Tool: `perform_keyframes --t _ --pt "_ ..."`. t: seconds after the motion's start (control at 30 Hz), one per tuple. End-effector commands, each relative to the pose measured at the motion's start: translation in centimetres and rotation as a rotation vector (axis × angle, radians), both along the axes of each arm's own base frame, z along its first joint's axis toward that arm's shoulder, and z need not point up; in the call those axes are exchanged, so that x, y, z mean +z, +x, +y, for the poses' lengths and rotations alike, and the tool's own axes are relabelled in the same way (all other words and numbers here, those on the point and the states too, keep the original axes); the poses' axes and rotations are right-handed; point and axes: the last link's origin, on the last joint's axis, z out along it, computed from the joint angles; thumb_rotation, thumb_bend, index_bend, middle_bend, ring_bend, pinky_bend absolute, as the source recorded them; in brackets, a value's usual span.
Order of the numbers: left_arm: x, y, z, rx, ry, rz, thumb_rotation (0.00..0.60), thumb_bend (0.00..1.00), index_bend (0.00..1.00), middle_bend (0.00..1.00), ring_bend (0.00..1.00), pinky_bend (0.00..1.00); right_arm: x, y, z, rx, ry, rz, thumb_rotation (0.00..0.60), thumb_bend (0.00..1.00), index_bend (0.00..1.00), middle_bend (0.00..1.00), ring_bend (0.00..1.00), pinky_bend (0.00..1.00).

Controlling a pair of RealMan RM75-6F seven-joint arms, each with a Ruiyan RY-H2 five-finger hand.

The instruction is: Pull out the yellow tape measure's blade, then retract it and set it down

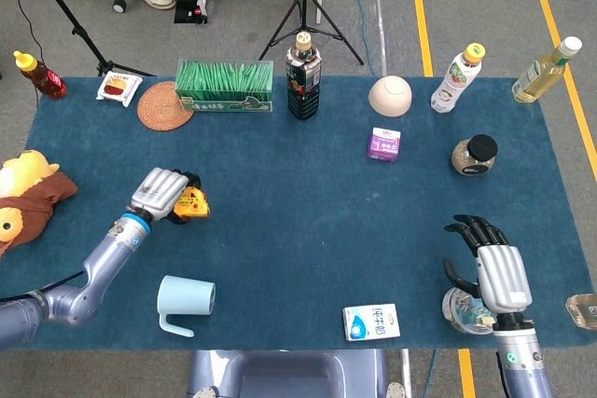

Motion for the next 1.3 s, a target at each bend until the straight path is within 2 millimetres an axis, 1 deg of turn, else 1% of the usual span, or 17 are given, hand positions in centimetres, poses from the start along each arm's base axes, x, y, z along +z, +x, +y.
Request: perform_keyframes --t 0.03,0.27,0.37,0.4,0.53,0.57,0.7,0.9,1.03,1.3 --pt "0.5 1.9 0.2 -0.057 -0.022 0.004 0.6 0.23 0.51 0.41 0.35 0.45 -0.4 1.1 -0.4 0.038 0.029 -0.028 0.569 0.4 0.29 0.23 0.2 0.24" --pt "1.2 5.7 0.8 -0.112 -0.059 -0.037 0.6 0.23 0.52 0.42 0.36 0.45 -1.7 3.9 -2.0 0.118 0.111 -0.089 0.565 0.38 0.27 0.23 0.2 0.25" --pt "1.4 6.9 1.0 -0.117 -0.074 -0.052 0.6 0.23 0.53 0.43 0.37 0.45 -2.1 4.7 -2.6 0.126 0.127 -0.103 0.564 0.35 0.26 0.23 0.2 0.25" --pt "1.5 7.7 1.2 -0.125 -0.077 -0.064 0.6 0.23 0.53 0.43 0.37 0.45 -2.4 5.1 -2.9 0.131 0.137 -0.114 0.564 0.34 0.26 0.23 0.2 0.25" --pt "1.1 9.8 1.6 -0.137 -0.103 -0.074 0.6 0.23 0.54 0.44 0.38 0.45 -3.4 6.0 -4.3 0.123 0.16 -0.145 0.565 0.28 0.23 0.21 0.19 0.25" --pt "1.1 10.0 1.6 -0.137 -0.106 -0.073 0.6 0.23 0.54 0.44 0.38 0.45 -3.5 6.1 -4.4 0.121 0.161 -0.146 0.565 0.27 0.22 0.21 0.19 0.25" --pt "0.5 12.0 1.8 -0.146 -0.123 -0.08 0.6 0.23 0.54 0.44 0.38 0.45 -4.5 6.5 -5.7 0.095 0.168 -0.168 0.565 0.24 0.17 0.19 0.19 0.25" --pt "-0.6 14.5 1.9 -0.154 -0.145 -0.084 0.6 0.23 0.54 0.44 0.39 0.45 -5.9 6.4 -7.2 0.034 0.171 -0.216 0.565 0.23 0.11 0.16 0.18 0.25" --pt "-1.5 15.9 2.0 -0.154 -0.151 -0.09 0.6 0.23 0.54 0.44 0.39 0.45 -6.9 6.9 -8.0 0.006 0.175 -0.268 0.565 0.23 0.09 0.14 0.15 0.25" --pt "-3.1 18.0 2.1 -0.144 -0.15 -0.11 0.6 0.23 0.54 0.44 0.39 0.45 -8.2 8.1 -9.3 -0.02 0.18 -0.354 0.564 0.23 0.07 0.13 0.14 0.25"
